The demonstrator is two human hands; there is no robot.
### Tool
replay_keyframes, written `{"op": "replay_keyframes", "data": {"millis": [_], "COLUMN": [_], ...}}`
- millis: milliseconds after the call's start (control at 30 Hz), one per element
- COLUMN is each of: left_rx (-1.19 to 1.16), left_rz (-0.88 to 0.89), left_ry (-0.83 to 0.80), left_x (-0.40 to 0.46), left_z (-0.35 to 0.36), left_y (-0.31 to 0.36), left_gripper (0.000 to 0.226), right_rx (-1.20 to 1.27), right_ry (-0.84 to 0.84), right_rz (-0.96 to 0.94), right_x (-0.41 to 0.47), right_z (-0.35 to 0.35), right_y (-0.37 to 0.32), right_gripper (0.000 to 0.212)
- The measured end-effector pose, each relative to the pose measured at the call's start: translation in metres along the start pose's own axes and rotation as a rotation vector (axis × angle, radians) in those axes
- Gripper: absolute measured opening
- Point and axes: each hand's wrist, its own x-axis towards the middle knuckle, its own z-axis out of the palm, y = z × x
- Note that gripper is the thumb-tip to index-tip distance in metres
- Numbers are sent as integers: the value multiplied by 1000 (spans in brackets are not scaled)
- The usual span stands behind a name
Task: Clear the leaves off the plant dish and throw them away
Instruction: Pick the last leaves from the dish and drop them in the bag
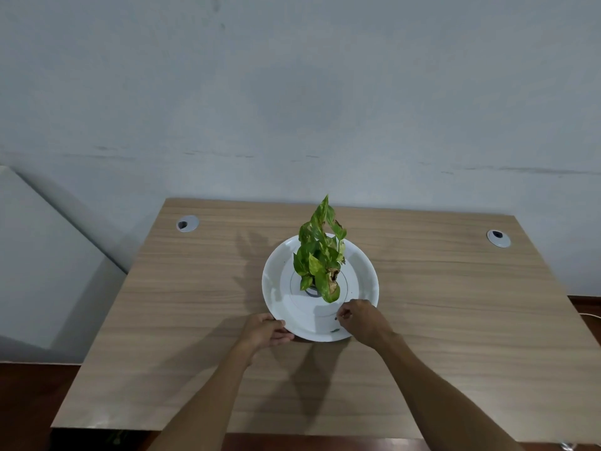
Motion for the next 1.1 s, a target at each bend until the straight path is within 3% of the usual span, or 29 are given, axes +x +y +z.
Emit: {"op": "replay_keyframes", "data": {"millis": [200,367,567,667,800,1100], "left_rx": [21,-13,-35,-53,-66,-75], "left_rz": [13,36,53,45,42,54], "left_ry": [74,116,129,140,144,138], "left_x": [5,3,7,9,10,14], "left_z": [-12,-10,-12,-11,-10,-11], "left_y": [14,13,7,6,5,3], "left_gripper": [21,13,24,26,21,21], "right_rx": [-90,-125,5,35,-2,-80], "right_ry": [103,-40,-196,-210,-196,-176], "right_rz": [-109,-118,-77,-47,-2,41], "right_x": [-4,-1,10,17,26,31], "right_z": [-4,-9,13,16,19,30], "right_y": [0,-7,-17,-20,-22,-28], "right_gripper": [18,17,15,13,32,15]}}
